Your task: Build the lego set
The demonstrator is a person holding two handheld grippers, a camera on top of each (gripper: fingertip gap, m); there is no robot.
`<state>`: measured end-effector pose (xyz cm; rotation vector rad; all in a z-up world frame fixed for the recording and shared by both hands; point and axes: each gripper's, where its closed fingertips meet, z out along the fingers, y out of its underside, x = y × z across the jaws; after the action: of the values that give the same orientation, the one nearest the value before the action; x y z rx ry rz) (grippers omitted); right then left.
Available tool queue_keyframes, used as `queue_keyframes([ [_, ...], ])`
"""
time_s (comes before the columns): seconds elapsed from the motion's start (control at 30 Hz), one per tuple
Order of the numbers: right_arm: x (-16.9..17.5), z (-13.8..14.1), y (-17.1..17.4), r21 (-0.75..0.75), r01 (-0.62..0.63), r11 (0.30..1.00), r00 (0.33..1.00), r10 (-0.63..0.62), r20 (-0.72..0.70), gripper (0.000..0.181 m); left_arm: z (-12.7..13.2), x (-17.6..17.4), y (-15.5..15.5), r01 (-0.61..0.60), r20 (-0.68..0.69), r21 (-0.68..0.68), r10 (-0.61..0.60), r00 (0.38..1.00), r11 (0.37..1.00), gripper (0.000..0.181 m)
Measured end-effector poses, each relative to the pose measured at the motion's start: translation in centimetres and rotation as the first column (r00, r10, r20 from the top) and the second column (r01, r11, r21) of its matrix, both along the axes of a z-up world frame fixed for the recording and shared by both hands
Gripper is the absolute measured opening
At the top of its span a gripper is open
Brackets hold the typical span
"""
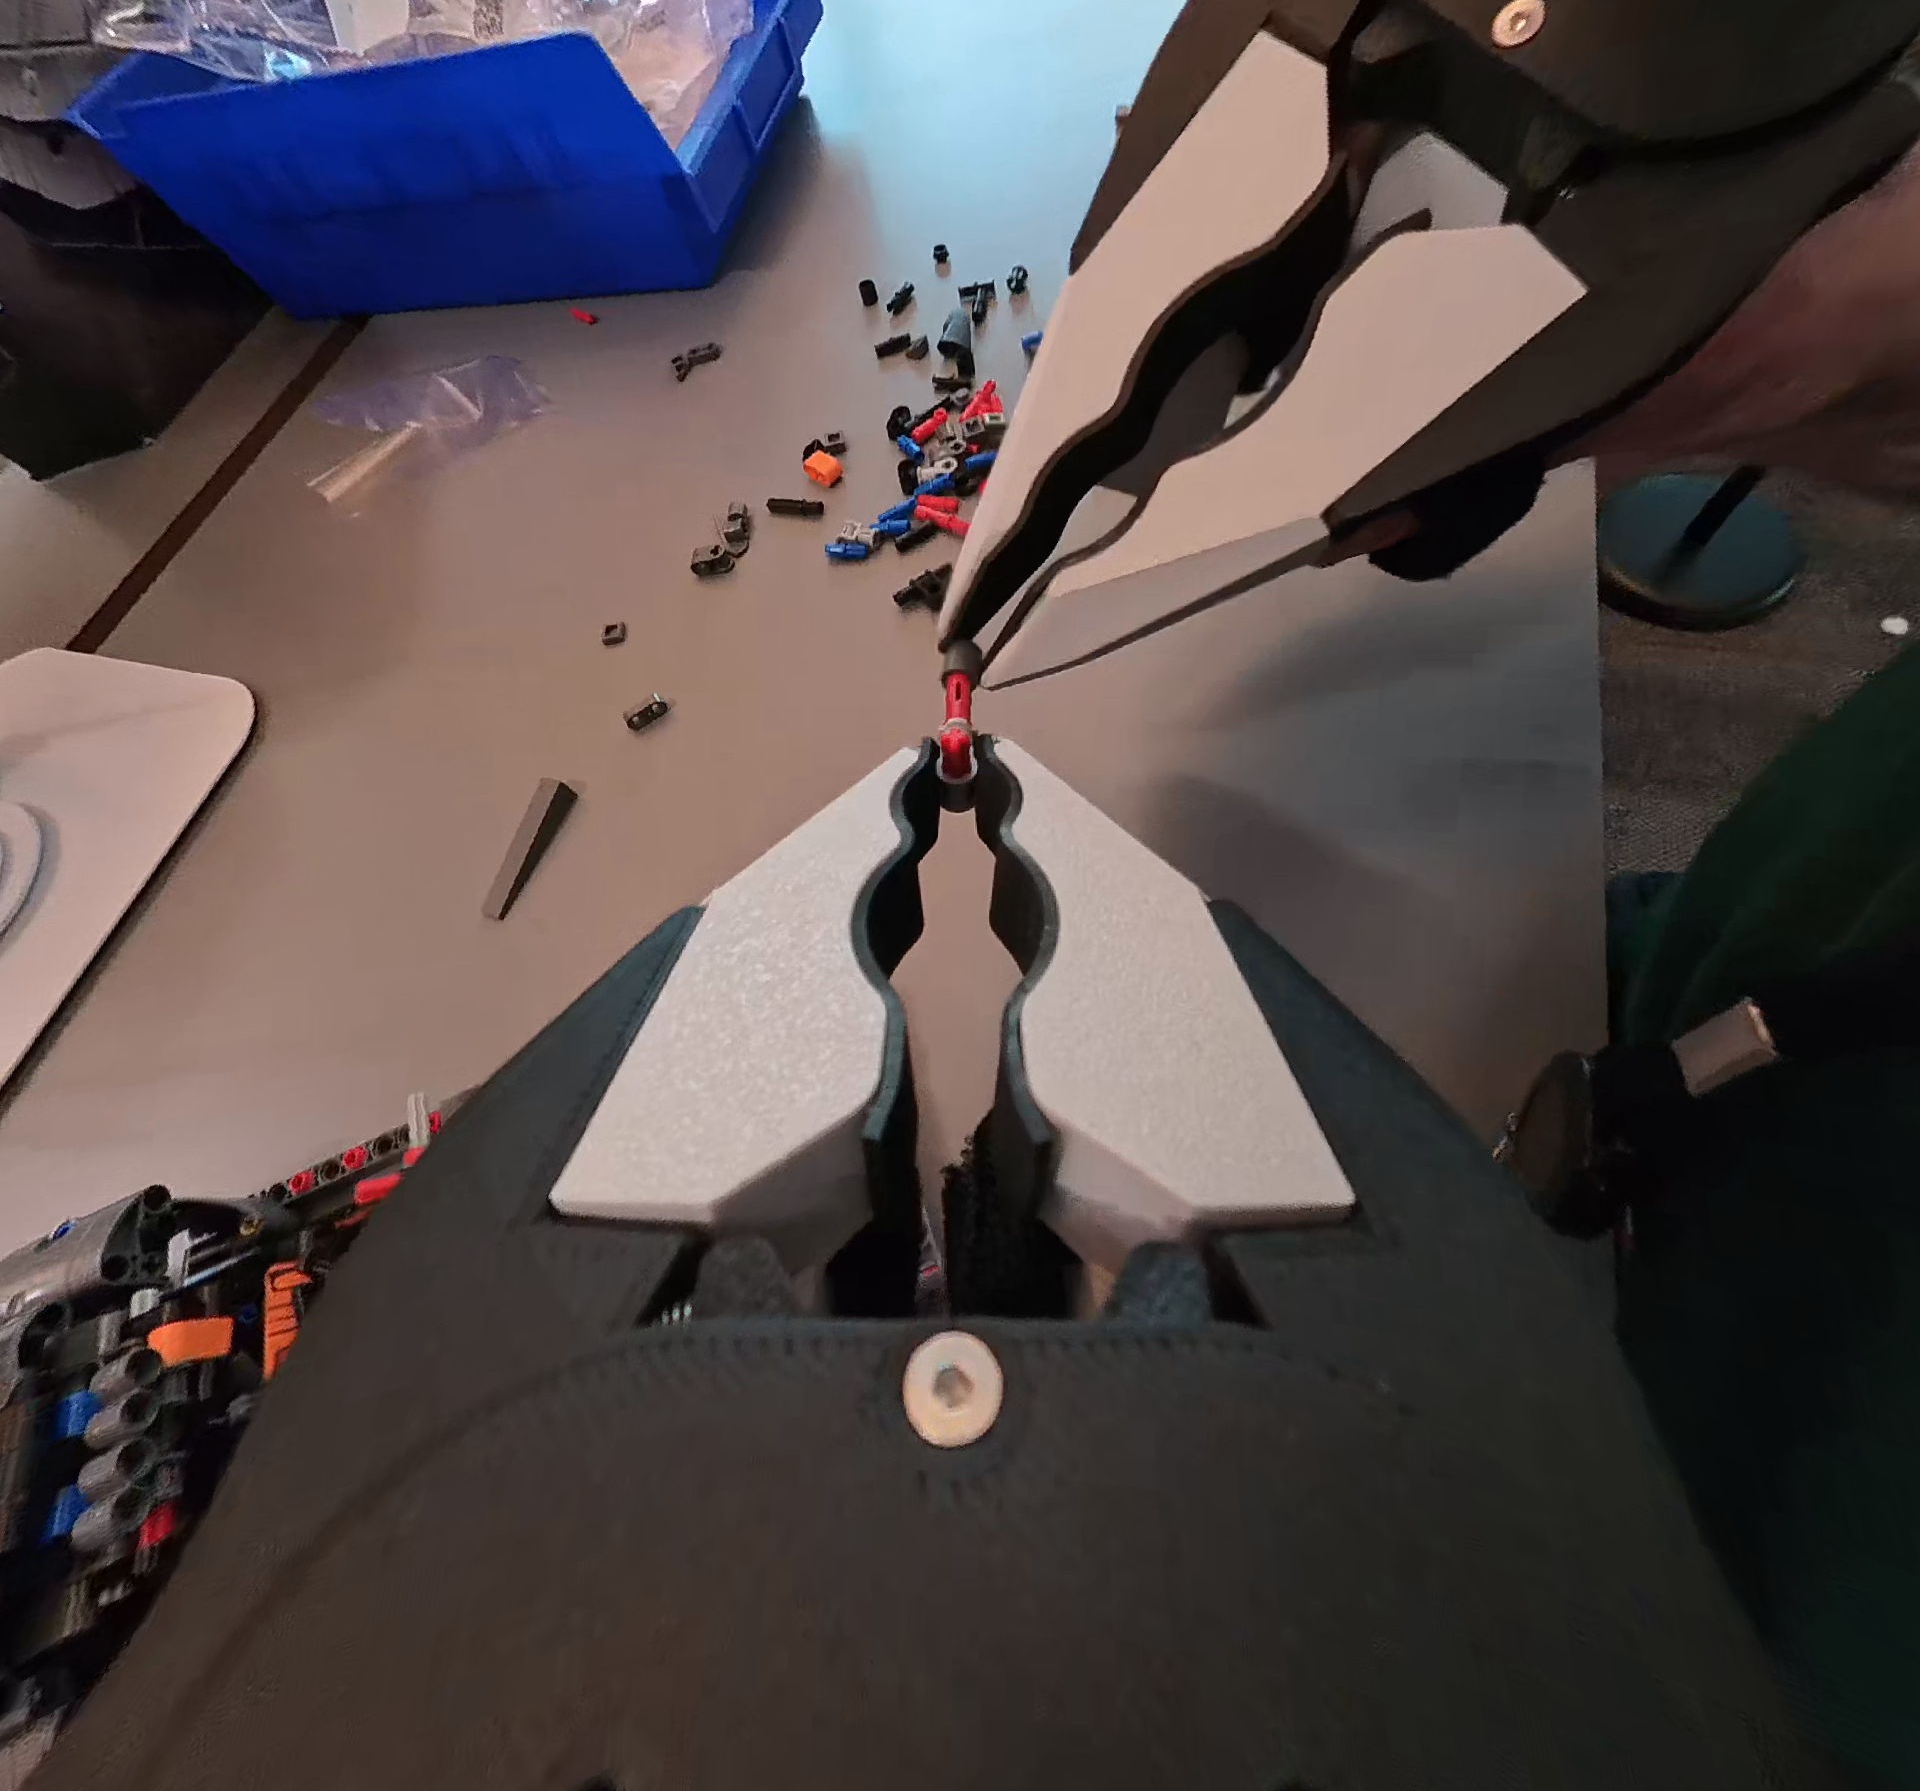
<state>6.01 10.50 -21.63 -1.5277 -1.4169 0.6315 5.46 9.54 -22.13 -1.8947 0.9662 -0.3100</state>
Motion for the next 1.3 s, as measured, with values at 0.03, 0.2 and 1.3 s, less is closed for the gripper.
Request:
queue_keyframes([
  [0.03,0.0,-0.2,-0.1,0.011,0.003,1.000,1.000,-0.003,0.011,0.004,-0.3,0.0,0.0,-0.001,-0.009,-0.011,0.001,1.000,1.000,0.004],
  [0.2,0.2,-2.1,-0.6,-0.037,-0.018,0.999,0.999,0.020,0.043,0.004,-1.9,0.3,-0.6,0.012,-0.029,-0.067,-0.014,0.999,0.998,0.004],
  [1.3,-4.2,9.3,-8.1,-0.181,-0.592,0.785,0.787,0.514,-0.342,0.006,8.7,-2.9,-7.1,0.181,0.380,0.119,-0.213,0.900,0.976,0.004],
])
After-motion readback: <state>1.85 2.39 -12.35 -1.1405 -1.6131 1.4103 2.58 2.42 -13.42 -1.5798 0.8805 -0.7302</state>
